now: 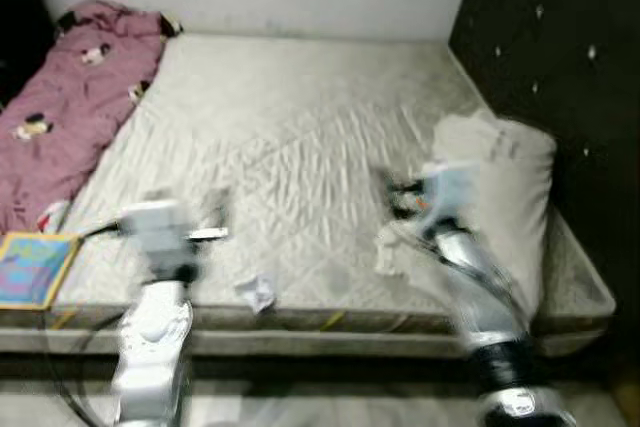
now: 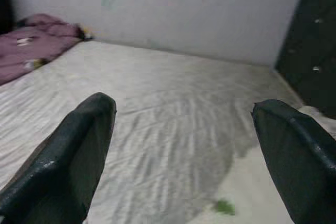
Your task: Clean up the room
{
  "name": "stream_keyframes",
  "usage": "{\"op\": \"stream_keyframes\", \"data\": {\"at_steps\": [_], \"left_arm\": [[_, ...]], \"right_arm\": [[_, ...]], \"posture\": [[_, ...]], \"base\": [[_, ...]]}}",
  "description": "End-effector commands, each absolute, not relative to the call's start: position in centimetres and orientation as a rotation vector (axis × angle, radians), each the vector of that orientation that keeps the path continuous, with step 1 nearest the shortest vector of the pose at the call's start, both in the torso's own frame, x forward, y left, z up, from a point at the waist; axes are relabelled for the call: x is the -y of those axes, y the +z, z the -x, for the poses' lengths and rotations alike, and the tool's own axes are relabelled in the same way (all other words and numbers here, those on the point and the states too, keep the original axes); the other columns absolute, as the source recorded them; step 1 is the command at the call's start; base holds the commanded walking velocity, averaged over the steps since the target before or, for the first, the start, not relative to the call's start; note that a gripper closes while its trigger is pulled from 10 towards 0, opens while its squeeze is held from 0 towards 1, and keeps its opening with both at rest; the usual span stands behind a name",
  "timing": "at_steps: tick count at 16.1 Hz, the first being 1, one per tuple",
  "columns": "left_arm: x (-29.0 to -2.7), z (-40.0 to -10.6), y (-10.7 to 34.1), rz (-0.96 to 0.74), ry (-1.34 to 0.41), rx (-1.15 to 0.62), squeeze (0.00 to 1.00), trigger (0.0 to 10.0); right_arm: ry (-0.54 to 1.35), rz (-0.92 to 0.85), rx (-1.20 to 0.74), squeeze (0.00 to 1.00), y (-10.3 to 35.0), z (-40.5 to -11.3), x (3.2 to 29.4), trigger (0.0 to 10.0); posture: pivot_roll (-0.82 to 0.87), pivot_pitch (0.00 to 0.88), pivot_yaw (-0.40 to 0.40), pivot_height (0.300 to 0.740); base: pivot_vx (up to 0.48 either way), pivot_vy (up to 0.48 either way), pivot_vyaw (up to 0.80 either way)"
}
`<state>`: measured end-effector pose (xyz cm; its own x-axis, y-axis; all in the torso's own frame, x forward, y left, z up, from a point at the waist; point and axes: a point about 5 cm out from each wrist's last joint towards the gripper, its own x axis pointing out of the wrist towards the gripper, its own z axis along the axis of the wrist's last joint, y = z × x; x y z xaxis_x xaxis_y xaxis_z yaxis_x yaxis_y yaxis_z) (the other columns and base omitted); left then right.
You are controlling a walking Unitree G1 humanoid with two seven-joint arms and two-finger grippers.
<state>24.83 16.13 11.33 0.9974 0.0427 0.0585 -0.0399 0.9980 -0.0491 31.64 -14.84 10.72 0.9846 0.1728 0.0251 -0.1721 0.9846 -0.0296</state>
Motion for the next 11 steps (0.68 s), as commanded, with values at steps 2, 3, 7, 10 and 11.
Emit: {"op": "stream_keyframes", "data": {"at_steps": [2, 3, 7, 10, 11], "left_arm": [[-17.67, -24.69, 11.42, 0.025, 0.088, 0.061, 0.0, 10.0], [-17.68, -24.74, 11.25, 0.046, 0.102, 0.049, 0.0, 10.0], [-17.61, -24.85, 11.01, 0.064, 0.111, 0.035, 0.0, 10.0], [-17.47, -24.89, 10.99, 0.066, 0.1, 0.033, 0.0, 10.0], [-17.46, -24.9, 10.98, 0.068, 0.101, 0.032, 0.0, 10.0]], "right_arm": [[0.228, 0.012, 0.078, 0.0, 11.99, -32.06, 12.85, 10.0], [0.227, 0.012, 0.078, 0.0, 11.96, -32.06, 12.88, 10.0], [0.224, 0.014, 0.074, 0.0, 11.88, -32.06, 13.01, 10.0], [0.226, 0.014, 0.074, 0.0, 11.89, -32.05, 13.03, 10.0], [0.228, 0.015, 0.073, 0.0, 11.9, -32.07, 13.0, 10.0]], "posture": [[0.07, 0.0, -0.073, 0.74], [0.07, 0.0, -0.073, 0.74], [0.07, 0.0, -0.069, 0.74], [0.07, 0.0, -0.07, 0.74], [0.07, 0.0, -0.07, 0.74]], "base": [[0.296, 0.0, 0.0], [0.0, 0.0, 0.0], [0.0, 0.0, 0.0], [0.0, 0.444, 0.0], [0.0, 0.48, 0.0]]}}
